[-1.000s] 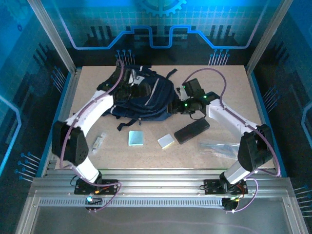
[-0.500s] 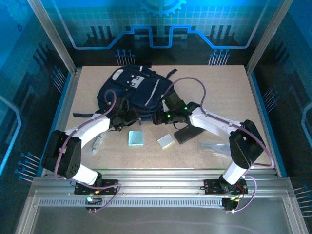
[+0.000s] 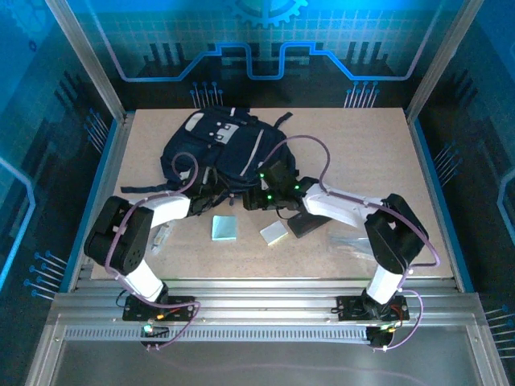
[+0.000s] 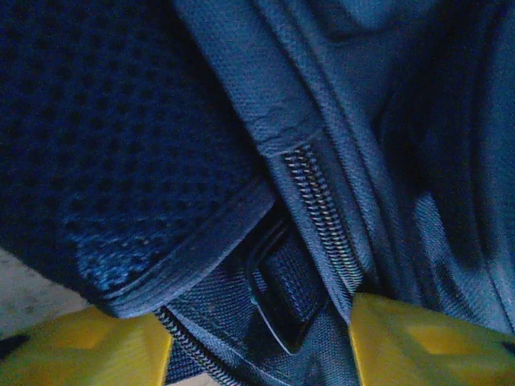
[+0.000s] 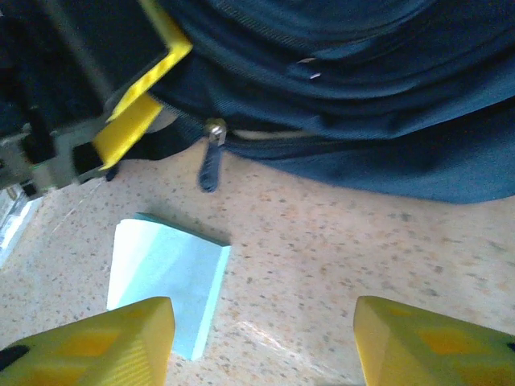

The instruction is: Pack the student bag

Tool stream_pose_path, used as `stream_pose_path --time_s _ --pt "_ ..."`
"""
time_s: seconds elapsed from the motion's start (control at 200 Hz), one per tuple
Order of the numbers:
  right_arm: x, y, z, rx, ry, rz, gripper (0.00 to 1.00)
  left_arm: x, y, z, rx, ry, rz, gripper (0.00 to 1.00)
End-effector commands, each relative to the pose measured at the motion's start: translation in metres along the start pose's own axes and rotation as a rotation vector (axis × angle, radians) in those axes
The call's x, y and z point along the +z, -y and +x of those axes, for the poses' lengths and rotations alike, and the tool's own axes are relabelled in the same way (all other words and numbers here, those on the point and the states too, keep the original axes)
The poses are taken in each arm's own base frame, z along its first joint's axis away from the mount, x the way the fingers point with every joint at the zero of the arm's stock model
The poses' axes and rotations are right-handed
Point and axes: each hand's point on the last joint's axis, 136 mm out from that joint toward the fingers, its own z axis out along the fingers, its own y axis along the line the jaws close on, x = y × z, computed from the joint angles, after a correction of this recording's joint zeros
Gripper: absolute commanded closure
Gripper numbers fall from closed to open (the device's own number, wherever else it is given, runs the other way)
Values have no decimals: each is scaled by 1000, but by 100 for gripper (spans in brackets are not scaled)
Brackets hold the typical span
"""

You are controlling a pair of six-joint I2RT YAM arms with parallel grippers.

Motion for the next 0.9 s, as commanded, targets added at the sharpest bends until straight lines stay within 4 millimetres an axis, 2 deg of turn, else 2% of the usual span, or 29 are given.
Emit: stream_pose_path --time_s 0.0,0.03,0.135,0.275,0.445,0.56,0.69,0.755,0.795,0.895 --pt "22 -18 7 -2 8 -26 39 7 16 -13 -18 49 60 62" --pt "26 -19 8 2 11 -25 39 7 17 -12 -18 46 66 72" --pt "44 -17 8 37 19 4 40 2 22 -11 -11 34 83 100" --pt "63 -11 -1 97 42 17 42 -15 34 -10 -4 31 112 100" --pt "77 -10 -22 126 84 7 43 -35 47 -11 22 41 145 100" --pt "87 -16 -34 153 96 -42 45 -39 50 -6 26 35 155 100" --pt "86 -27 -46 159 119 -84 45 -38 51 0 36 23 155 100" --pt "88 -25 -49 162 129 -71 46 -37 52 3 38 12 156 100" --pt "90 -22 -53 170 132 -65 51 -37 53 4 38 7 159 100" --pt "96 -13 -56 193 130 -54 75 -39 55 6 41 0 169 100"
